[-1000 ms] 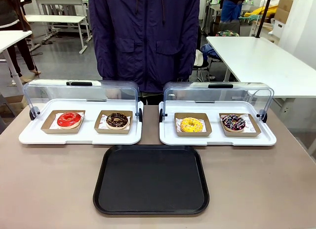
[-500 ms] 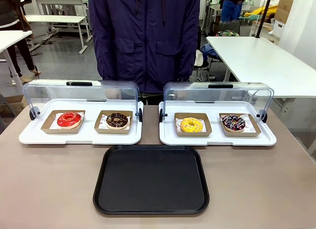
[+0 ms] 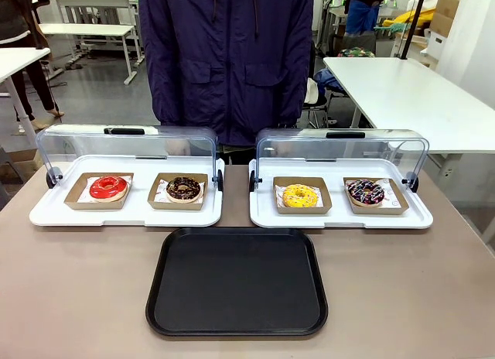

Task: Move the third donut from the left to the tray.
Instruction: Pick up the Paper togo box containing the Donut indicated by the person and place it on the Handle tray.

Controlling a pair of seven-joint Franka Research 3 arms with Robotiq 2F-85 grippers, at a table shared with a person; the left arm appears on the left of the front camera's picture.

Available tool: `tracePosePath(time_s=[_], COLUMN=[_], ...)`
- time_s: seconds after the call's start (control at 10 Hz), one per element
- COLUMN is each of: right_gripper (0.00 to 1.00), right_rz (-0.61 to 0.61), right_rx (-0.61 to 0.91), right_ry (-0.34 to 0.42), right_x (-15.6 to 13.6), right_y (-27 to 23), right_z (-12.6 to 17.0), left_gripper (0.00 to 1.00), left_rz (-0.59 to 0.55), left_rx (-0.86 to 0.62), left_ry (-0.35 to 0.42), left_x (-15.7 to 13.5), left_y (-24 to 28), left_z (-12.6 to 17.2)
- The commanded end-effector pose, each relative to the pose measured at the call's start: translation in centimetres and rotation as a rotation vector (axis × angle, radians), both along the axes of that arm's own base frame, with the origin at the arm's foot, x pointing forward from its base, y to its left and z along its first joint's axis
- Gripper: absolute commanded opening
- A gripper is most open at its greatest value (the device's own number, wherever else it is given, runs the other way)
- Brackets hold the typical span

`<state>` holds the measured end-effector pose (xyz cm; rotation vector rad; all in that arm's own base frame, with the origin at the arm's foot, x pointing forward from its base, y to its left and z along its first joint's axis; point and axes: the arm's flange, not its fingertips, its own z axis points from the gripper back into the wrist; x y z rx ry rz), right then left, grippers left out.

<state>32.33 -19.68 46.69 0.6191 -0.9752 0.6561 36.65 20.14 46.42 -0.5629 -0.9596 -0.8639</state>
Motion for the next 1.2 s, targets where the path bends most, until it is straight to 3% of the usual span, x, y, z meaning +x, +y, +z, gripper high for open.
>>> tracePosePath(time_s=[0.0, 1.1], right_gripper=[1.0, 1.0], right_rz=[-0.004, -0.004], right_rx=[0.01, 0.01], right_ry=[-0.026, -0.026], right_x=[0.36, 0.36], right_y=[0.01, 0.01], right_z=[0.13, 0.13], left_gripper=[1.0, 1.0], left_rz=[-0.011, -0.011], left_rx=[0.001, 0.001], left_ry=[-0.004, -0.004], left_x=[-0.07, -0.07], left_y=[0.03, 0.03], left_z=[0.14, 0.14])
